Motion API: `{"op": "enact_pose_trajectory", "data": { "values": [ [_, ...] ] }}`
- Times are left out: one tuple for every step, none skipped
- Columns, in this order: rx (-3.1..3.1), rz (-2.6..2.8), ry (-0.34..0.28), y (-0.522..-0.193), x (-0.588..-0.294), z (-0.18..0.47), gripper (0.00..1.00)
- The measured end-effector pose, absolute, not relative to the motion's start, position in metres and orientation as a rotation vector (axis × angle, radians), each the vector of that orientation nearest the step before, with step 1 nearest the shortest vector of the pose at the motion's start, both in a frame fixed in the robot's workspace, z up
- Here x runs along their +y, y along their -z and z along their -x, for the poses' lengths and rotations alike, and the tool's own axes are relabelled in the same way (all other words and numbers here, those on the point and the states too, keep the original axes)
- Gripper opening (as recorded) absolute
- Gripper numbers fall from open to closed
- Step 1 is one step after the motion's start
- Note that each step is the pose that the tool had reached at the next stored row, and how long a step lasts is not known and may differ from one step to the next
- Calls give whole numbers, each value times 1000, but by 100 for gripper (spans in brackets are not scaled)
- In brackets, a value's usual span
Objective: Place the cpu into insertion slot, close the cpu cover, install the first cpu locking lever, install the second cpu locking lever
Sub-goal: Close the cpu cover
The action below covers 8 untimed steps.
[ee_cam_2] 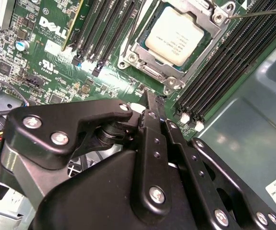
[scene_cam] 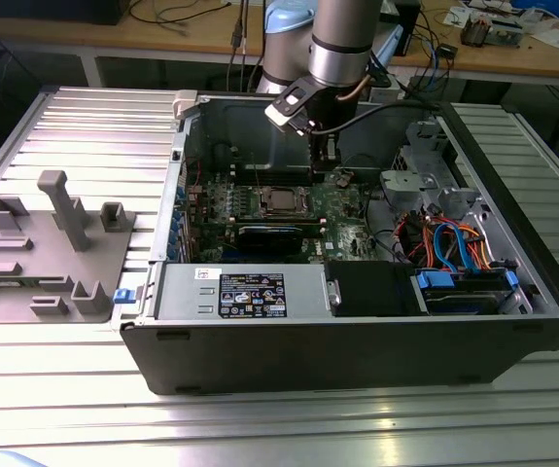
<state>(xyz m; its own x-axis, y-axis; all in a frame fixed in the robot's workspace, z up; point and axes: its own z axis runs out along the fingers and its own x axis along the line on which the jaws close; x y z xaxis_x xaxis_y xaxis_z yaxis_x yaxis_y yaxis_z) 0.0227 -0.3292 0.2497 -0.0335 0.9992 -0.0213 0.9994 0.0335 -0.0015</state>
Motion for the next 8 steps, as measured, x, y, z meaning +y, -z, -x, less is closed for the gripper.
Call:
{"op": "enact_pose_trajectory", "data": {
  "values": [
    [2248,-2174,25,-250,-329,-23,11],
    [2248,-2174,25,-250,-329,-22,11],
    [2248,-2174,25,-250,-329,-22,11],
    [2248,-2174,25,-250,-329,-22,11],
    [2248,-2174,25,-250,-329,-22,11],
    [2248,-2174,25,-250,-329,-22,11],
    [2248,-2174,25,-249,-329,-22,11],
    [2248,-2174,25,-249,-329,-21,11]
  ]
}}
